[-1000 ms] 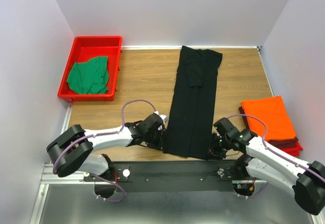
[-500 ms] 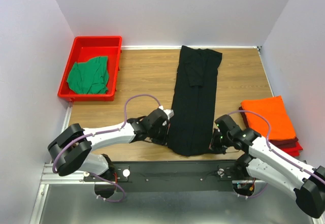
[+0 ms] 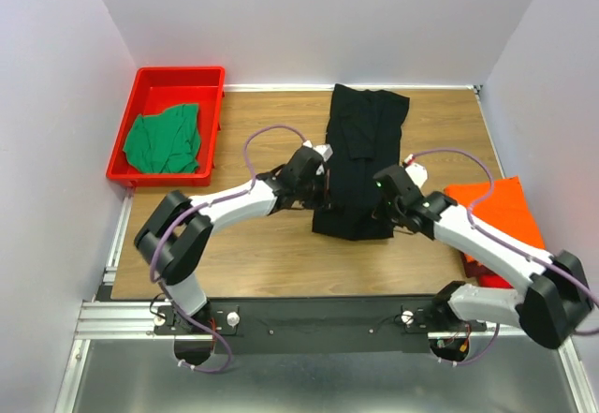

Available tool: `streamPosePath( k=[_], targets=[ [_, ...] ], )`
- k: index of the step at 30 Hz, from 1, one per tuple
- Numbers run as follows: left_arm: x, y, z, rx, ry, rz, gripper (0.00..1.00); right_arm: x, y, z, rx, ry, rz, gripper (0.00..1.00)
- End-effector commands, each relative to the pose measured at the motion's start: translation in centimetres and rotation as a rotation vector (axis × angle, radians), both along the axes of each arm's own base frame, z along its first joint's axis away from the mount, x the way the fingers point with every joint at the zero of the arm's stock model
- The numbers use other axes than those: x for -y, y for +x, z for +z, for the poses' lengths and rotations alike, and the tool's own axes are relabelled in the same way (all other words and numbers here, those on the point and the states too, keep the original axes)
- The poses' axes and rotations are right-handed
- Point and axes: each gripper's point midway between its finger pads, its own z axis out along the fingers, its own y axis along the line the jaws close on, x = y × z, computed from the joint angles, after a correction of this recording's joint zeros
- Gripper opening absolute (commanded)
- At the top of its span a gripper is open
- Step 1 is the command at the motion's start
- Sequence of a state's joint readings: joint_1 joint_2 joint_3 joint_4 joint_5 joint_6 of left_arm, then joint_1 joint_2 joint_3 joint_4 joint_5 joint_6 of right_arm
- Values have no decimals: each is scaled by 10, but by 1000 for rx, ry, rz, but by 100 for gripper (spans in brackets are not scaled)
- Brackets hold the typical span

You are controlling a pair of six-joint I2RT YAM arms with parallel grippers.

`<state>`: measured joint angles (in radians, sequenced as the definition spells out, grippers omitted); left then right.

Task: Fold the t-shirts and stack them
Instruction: Fold the tshirt

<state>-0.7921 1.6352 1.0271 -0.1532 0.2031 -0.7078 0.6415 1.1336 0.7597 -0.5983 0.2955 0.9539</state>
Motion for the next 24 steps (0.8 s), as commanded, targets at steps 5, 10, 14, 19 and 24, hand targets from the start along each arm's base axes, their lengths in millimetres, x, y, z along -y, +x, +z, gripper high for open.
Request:
streamPosePath(
  k=[5,10,14,19,24],
  targets=[
    [42,79,13,54,-69,76,0,22,87,15,198,-176,-143,1],
    [48,112,15,65,-81,130,0,40,125,1,179,-176,-180,0],
    [47,135,6,63,-54,161,0,47,142,-6,168,-122,-172,0],
    [40,157,-2,62,-31,200,0,47,162,-10,174,-75,-155,0],
    [31,175,-4,69,-23,226,0,52,179,-8,183,-46,-168,0]
  ],
)
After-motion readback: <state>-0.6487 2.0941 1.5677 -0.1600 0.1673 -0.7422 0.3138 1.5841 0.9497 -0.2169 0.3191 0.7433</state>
